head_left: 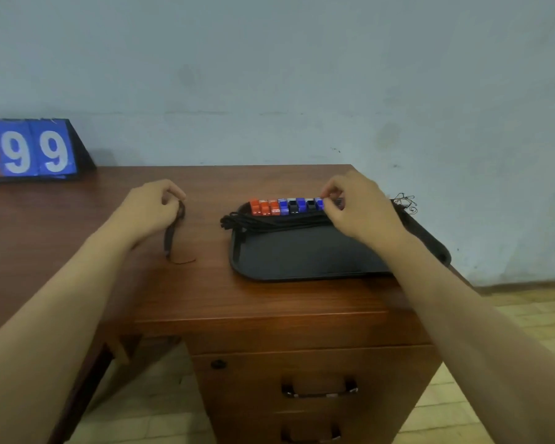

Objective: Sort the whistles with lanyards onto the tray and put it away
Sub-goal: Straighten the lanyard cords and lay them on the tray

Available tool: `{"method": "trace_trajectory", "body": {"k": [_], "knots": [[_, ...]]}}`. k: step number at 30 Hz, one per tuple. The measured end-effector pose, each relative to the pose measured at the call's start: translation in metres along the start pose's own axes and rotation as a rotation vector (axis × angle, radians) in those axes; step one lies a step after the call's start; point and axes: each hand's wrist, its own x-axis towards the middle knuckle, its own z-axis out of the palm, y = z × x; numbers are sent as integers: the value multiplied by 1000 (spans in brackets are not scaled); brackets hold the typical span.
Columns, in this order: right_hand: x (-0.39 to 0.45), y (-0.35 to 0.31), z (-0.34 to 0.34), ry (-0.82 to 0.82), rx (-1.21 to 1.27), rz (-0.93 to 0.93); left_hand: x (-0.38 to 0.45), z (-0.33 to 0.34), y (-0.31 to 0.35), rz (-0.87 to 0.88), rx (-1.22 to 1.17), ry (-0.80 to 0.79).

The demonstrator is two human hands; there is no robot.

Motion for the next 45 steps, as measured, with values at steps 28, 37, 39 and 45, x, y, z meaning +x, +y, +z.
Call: {"method": "trace_trajectory", "body": {"k": [28, 37, 39, 45], "knots": [[-52, -120, 4, -240, 72, -213, -88, -17, -12, 239, 100, -105], [-58, -145, 18, -294, 220, -201, -100, -15, 19, 413, 25, -19], [-60, -146, 20, -300, 239, -177, -102, -13, 19, 441, 21, -18], [-61, -147, 19, -348, 254, -178, -112, -11, 22, 547, 8, -73]]}}
